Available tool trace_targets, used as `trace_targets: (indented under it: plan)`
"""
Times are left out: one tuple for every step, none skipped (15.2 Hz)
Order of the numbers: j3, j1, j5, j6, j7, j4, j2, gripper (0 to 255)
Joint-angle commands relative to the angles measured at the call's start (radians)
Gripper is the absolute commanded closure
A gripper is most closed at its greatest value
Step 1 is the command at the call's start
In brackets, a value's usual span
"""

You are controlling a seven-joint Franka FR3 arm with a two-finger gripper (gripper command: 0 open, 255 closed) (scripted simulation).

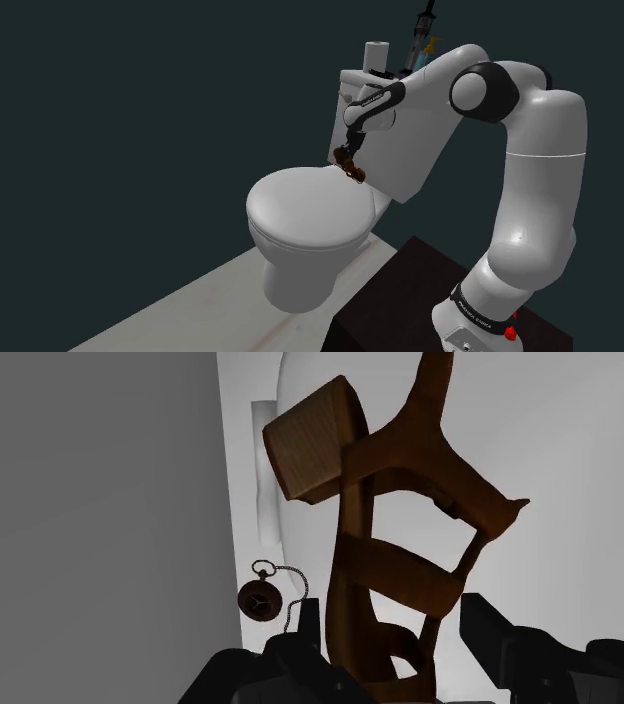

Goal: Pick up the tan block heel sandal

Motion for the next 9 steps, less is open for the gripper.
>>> trace_targets:
  plan:
    - [-0.003,0.002,-0.005,-0.022,0.002,0.007,-0.015,255]
    - [-0.005,0.003,-0.008,-0.032,0.004,0.011,-0.022,255]
    - [-0.006,0.004,-0.011,-0.043,0.006,0.014,-0.03,255]
    - [-0.008,0.005,-0.013,-0.054,0.007,0.018,-0.037,255]
    - [-0.009,0.006,-0.016,-0.065,0.009,0.022,-0.044,255]
    - [-0.01,0.007,-0.018,-0.076,0.01,0.027,-0.051,255]
    - [-0.011,0.007,-0.021,-0.087,0.012,0.031,-0.057,255]
    - [-0.012,0.008,-0.023,-0.099,0.013,0.036,-0.064,255]
    - [-0.014,0.009,-0.025,-0.11,0.014,0.041,-0.07,255]
